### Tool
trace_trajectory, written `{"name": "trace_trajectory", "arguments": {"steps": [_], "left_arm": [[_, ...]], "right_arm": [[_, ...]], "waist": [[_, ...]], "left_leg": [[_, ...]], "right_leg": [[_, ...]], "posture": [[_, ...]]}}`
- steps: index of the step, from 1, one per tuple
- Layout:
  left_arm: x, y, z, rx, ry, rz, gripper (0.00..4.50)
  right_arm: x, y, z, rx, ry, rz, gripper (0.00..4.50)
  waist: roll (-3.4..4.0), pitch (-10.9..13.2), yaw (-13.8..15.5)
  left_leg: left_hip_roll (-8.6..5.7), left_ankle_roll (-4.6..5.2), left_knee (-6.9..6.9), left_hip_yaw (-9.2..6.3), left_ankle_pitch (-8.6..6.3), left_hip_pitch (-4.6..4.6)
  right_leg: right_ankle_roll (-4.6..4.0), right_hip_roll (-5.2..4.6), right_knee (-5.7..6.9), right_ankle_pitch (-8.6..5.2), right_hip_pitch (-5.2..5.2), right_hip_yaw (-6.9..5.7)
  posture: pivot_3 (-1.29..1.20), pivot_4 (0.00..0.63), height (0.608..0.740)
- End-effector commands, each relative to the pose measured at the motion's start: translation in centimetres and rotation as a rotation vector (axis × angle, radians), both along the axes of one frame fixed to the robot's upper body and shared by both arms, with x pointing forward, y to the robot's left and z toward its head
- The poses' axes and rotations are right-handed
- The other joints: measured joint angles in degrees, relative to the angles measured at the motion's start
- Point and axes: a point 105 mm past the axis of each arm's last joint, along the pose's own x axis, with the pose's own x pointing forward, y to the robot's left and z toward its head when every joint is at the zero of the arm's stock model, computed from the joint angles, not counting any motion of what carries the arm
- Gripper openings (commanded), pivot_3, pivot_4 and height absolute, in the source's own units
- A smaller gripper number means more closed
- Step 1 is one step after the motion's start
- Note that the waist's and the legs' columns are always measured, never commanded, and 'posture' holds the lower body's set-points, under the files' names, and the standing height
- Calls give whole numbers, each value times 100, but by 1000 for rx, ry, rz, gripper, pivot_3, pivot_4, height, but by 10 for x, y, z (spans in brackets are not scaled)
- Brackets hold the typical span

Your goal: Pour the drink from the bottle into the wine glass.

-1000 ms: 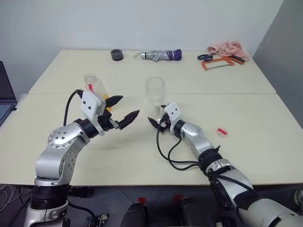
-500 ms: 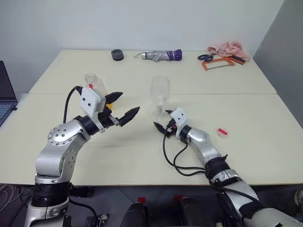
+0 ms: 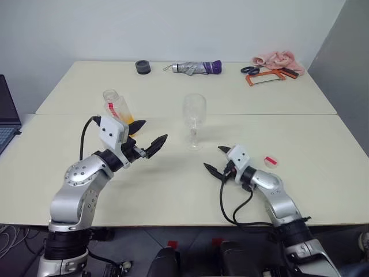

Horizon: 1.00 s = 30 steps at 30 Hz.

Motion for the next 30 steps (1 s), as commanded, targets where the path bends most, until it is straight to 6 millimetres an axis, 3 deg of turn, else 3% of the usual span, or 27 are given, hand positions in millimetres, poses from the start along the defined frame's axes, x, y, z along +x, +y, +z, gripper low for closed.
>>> {"name": "trace_trajectory", "arguments": {"steps": [1, 4, 7, 15, 30], "left_arm": [[-2, 27, -19, 37, 2, 230, 4500], [-1, 39, -31, 51, 9, 336, 4500], [1, 51, -39, 31, 11, 396, 4500], [23, 85, -33, 9, -18, 483, 4500], [60, 87, -13, 14, -40, 432, 4500]], "right_arm": [[-38, 8, 34, 51, -48, 159, 4445], [-45, 6, 41, 26, -108, 154, 4445], [-55, 8, 44, 16, -62, 230, 4445], [-58, 18, 70, 112, -51, 253, 4445], [-54, 26, 80, 96, -78, 249, 4445]], "waist": [[2, -1, 3], [-7, 2, 10], [-7, 2, 77], [-10, 0, 111], [-11, 0, 108]], "left_leg": [[0, 0, -2, -1, 0, 0], [4, 1, -1, -5, -1, -2], [-3, 0, 1, -10, 0, 2], [-13, 0, 3, -12, 0, 12], [-20, -1, 4, -11, 0, 11]], "right_leg": [[0, -1, -2, 0, 0, 1], [1, 0, -6, 0, 0, -2], [6, 3, -4, 2, 8, -10], [6, 4, -6, 2, 21, -14], [6, 4, -6, 2, 18, -13]], "posture": [[0, 150, 740], [0, 150, 740], [0, 150, 740], [0, 150, 740], [0, 150, 740]]}}
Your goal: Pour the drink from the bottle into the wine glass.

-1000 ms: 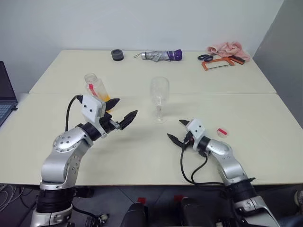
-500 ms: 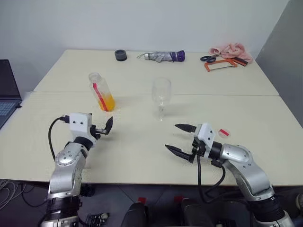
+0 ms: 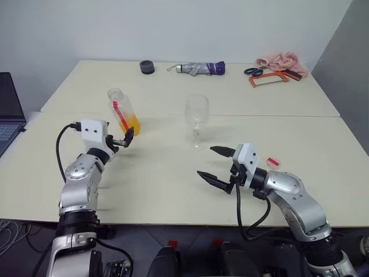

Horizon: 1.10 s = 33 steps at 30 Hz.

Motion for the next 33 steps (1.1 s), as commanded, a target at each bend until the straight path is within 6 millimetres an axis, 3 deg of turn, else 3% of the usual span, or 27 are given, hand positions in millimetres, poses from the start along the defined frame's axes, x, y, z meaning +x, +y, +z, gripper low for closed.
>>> {"name": "trace_trajectory", "arguments": {"steps": [1, 24, 27, 33], "left_arm": [[6, 3, 15, 34, -45, -3, 4500], [47, -5, 42, 8, -84, -21, 4500], [49, -4, 42, 9, -82, -12, 3918], [50, -2, 40, -22, -77, -5, 2054]], "right_arm": [[-4, 6, 19, 19, -73, 26, 4445], [1, 10, 29, 31, -106, 32, 4445], [1, 12, 31, 36, -115, 39, 4500], [0, 14, 36, 52, -139, 50, 4500]], "waist": [[0, 0, -1], [-3, -1, -4], [-3, -1, -4], [-3, -1, -6]], "left_leg": [[-1, 0, 0, 0, 0, -1], [-6, -1, 5, 0, 1, -13], [-7, -1, 5, 1, 1, -14], [-6, -1, 5, -1, 1, -15]], "right_leg": [[0, 0, 0, 0, 0, -1], [0, 1, 2, 0, -14, -1], [0, 1, 2, 0, -15, -1], [0, 1, 2, 0, -16, -2]], "posture": [[0, 150, 740], [0, 150, 740], [0, 150, 740], [0, 150, 740]]}}
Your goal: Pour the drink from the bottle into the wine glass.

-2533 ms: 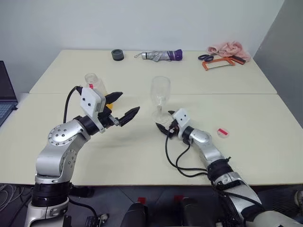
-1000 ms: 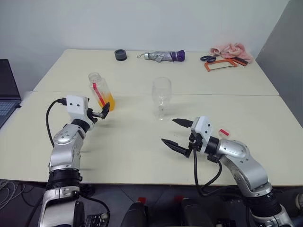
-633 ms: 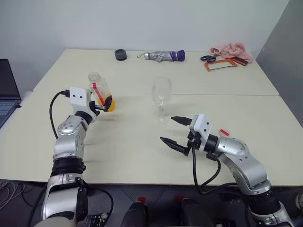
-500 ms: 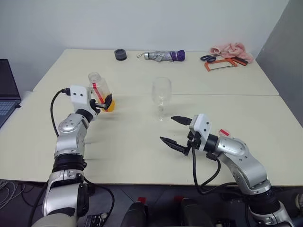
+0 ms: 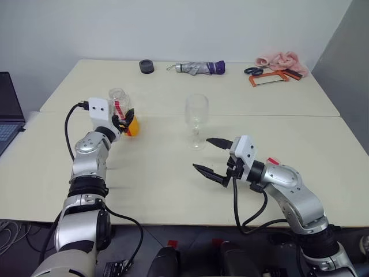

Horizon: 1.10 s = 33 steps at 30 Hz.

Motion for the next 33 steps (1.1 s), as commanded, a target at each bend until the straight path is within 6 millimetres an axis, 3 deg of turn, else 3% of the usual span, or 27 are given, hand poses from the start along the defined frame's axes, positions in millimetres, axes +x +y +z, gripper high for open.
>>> {"name": "trace_trajectory", "arguments": {"steps": [1, 8, 15, 22, 33], "left_arm": [[1, 4, 18, -6, -58, 9, 1869], [0, -1, 25, -10, -78, -14, 1687], [-6, -62, 61, 255, -196, -211, 1685], [-7, -103, 85, 512, -324, -306, 1683], [-3, -136, 102, 800, -500, -400, 1681]], "right_arm": [[-4, 5, 18, 38, -77, 29, 4500], [-5, 5, 22, 44, -92, 29, 4500], [-2, -13, 39, 109, -89, -61, 4500], [7, -18, 53, 191, -90, -164, 4500], [20, -23, 62, 237, -110, -278, 4500]], "waist": [[0, 0, -1], [0, 0, -1], [-5, 1, 16], [-5, 1, -1], [-5, 1, -3]], "left_leg": [[0, 0, 0, 0, 0, 0], [0, 0, 0, 0, 0, 0], [3, -23, 7, -10, 13, -17], [-2, -22, 5, -5, 12, -16], [-6, -21, 3, 0, 12, -18]], "right_leg": [[0, 0, 0, 0, 0, 1], [0, 0, 0, 0, -1, 1], [-1, -8, 0, 0, -6, -6], [0, 2, 0, 0, -8, -3], [0, 2, -2, 0, -10, -1]], "posture": [[0, 150, 740], [0, 150, 740], [0, 150, 740], [0, 150, 740], [0, 150, 740]]}}
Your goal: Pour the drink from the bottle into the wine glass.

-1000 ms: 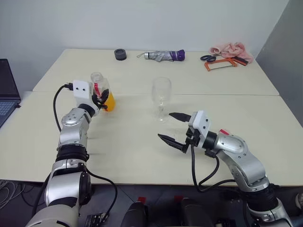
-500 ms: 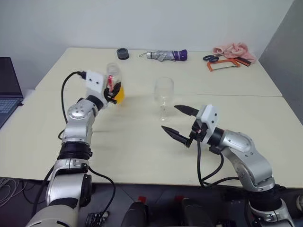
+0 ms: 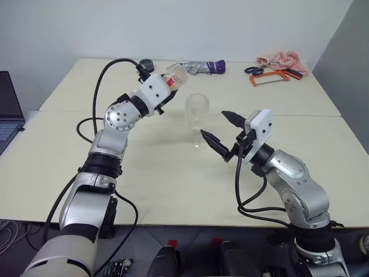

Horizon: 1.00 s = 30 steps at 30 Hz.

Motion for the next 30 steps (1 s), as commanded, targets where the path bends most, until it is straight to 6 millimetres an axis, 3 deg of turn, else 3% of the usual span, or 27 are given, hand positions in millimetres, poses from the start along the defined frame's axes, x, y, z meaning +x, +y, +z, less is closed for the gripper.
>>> {"name": "trace_trajectory", "arguments": {"steps": [1, 13, 30], "left_arm": [[-4, -7, 23, 84, -134, -38, 1681], [-6, -9, 35, 252, -325, -53, 1681], [-6, -5, 39, 405, -455, -39, 1681]], "right_arm": [[-2, -6, 14, 20, -62, -33, 4500], [-5, -15, 12, 21, -69, -68, 4500], [-8, -21, 4, -18, -63, -73, 4500]], "waist": [[0, 0, 0], [0, 0, -4], [0, 0, -2]], "left_leg": [[0, 0, 0, -1, 0, 0], [-1, 20, 0, 1, -11, -2], [-2, 20, 0, 0, -11, -3]], "right_leg": [[0, 0, 0, 0, 0, -1], [0, 0, 1, 0, -3, -1], [0, 1, 1, 0, -3, -3]], "posture": [[0, 150, 740], [0, 150, 740], [0, 150, 740]]}}
